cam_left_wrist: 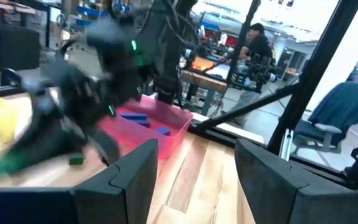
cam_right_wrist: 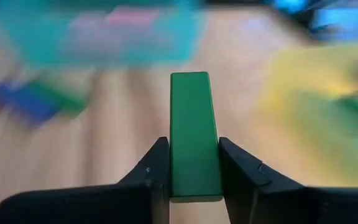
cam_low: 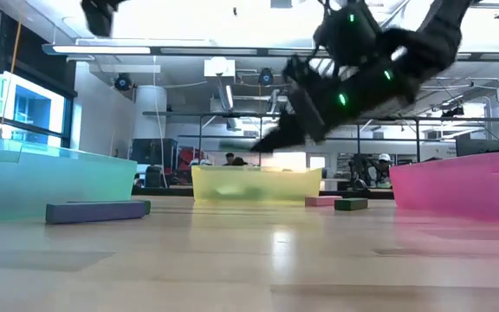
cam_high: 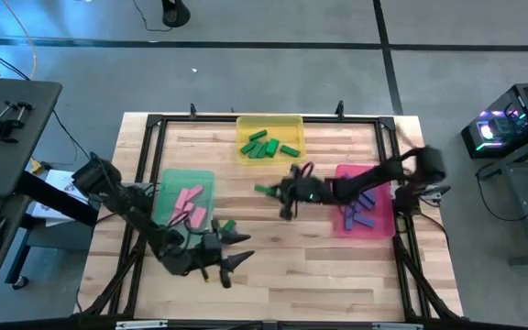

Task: Sort blocks
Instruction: Put the green block into the yellow bin, then put the blue block into the pink bin

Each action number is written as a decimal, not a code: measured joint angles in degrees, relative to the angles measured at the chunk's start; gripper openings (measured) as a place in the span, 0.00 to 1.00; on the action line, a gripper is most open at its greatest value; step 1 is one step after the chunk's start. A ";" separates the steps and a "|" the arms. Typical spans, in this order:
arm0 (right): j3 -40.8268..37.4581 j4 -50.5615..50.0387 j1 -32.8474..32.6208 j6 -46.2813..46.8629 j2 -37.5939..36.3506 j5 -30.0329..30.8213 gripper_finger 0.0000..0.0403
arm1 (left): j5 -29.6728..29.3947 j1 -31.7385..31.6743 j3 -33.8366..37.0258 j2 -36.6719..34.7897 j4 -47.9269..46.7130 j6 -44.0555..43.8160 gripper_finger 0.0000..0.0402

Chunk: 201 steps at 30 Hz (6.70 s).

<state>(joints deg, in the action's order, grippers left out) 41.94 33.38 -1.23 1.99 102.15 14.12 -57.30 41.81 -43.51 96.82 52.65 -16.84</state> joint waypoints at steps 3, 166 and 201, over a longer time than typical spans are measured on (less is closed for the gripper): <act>1.48 -7.22 4.97 -0.23 -6.27 2.69 0.18 | -4.04 2.49 0.00 -1.50 -1.45 0.01 0.50; 15.12 -39.59 27.68 -10.50 -7.61 -4.92 0.38 | -1.53 -2.40 0.02 -1.78 -18.59 -16.13 0.50; -21.14 2.57 -19.90 7.02 -23.81 -0.10 0.38 | 25.65 -3.62 -25.12 2.24 -86.13 -57.84 0.35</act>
<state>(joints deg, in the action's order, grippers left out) 20.80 35.95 -21.13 9.01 78.35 14.02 -31.65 38.20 -68.63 99.06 -33.48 -74.68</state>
